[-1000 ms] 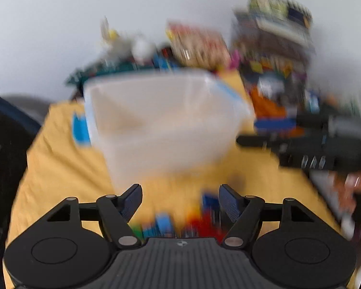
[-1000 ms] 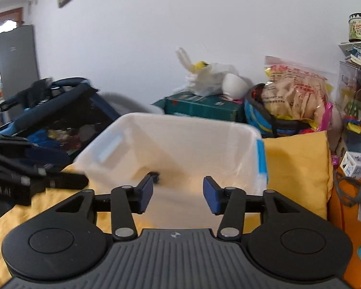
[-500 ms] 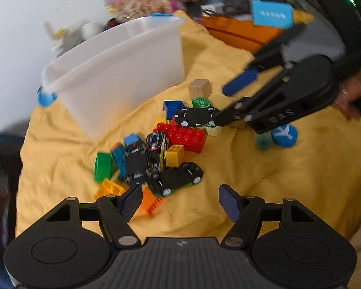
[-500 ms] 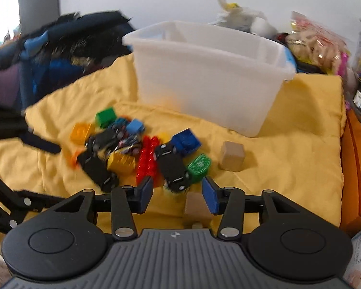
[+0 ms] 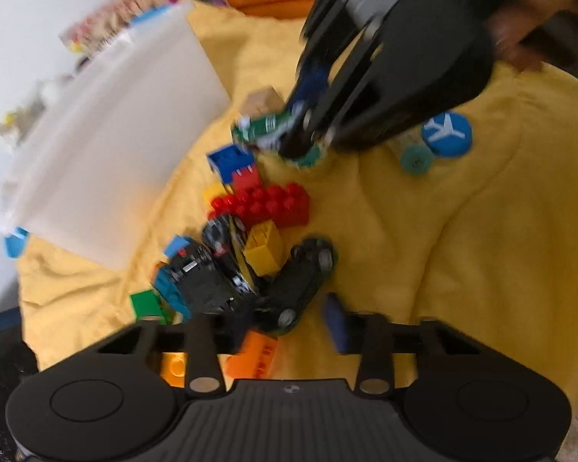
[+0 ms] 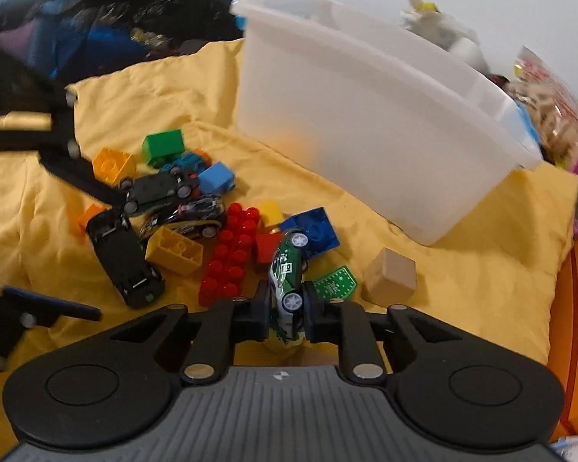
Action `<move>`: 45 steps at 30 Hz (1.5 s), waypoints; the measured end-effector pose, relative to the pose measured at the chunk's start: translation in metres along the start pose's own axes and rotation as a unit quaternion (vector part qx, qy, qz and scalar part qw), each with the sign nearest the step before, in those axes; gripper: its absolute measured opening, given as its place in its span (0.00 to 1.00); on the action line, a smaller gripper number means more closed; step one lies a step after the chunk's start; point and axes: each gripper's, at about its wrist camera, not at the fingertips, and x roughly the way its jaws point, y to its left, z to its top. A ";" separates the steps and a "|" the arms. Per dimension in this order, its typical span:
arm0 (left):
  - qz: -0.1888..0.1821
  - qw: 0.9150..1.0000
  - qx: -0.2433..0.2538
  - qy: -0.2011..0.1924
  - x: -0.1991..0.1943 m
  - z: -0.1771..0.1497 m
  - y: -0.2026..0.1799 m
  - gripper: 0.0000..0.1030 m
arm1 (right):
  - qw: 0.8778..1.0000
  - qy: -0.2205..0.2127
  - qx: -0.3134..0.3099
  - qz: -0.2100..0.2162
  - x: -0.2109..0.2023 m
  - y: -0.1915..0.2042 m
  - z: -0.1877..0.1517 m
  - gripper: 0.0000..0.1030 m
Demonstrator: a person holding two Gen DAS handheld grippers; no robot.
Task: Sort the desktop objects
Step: 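Grasp the green car with the left tool while the right tool grasps the white-and-green race car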
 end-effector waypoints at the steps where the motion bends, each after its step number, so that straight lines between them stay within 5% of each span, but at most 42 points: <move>1: -0.010 1.000 -0.016 -0.002 0.000 0.000 0.005 0.31 | 1.000 -0.007 0.006 0.000 -0.005 -0.001 -0.001 0.18; 4: -0.046 0.995 -0.093 -0.007 -0.001 -0.003 0.025 0.27 | 0.999 -0.016 0.030 0.008 -0.022 -0.004 -0.007 0.18; 6: -0.096 0.979 -0.178 -0.027 -0.008 -0.010 0.041 0.16 | 0.999 -0.017 0.049 0.016 -0.030 -0.005 -0.011 0.18; 10: -0.174 0.927 -0.330 -0.049 -0.022 -0.035 0.050 0.16 | 0.996 -0.017 0.077 0.028 -0.043 -0.005 -0.019 0.18; 15: -0.255 0.844 -0.468 -0.061 -0.023 -0.067 0.034 0.16 | 0.989 -0.018 0.126 0.070 -0.059 -0.007 -0.030 0.18; 16: -0.261 0.833 -0.483 -0.064 -0.022 -0.072 0.029 0.16 | 0.988 -0.014 0.133 0.078 -0.061 -0.006 -0.033 0.18; 21: -0.241 0.812 -0.528 -0.057 -0.018 -0.086 0.017 0.16 | 0.981 0.011 0.152 0.123 -0.064 0.003 -0.050 0.18; 25: -0.232 0.781 -0.577 -0.059 -0.015 -0.104 0.025 0.21 | 0.970 0.034 0.176 0.162 -0.052 0.009 -0.058 0.18; 30: -0.204 0.784 -0.584 -0.058 -0.020 -0.113 0.029 0.28 | 0.955 0.055 0.215 0.196 -0.039 0.011 -0.065 0.18; 33: -0.178 0.802 -0.567 -0.064 -0.031 -0.110 0.029 0.37 | 0.949 0.052 0.239 0.198 -0.040 0.003 -0.067 0.23; 39: -0.144 0.843 -0.513 -0.078 -0.052 -0.086 0.025 0.44 | 0.972 0.029 0.195 0.126 -0.056 -0.001 -0.064 0.33; 45: -0.132 0.872 -0.469 -0.052 -0.047 -0.061 0.009 0.49 | 0.985 0.013 0.147 0.095 -0.066 0.010 -0.054 0.44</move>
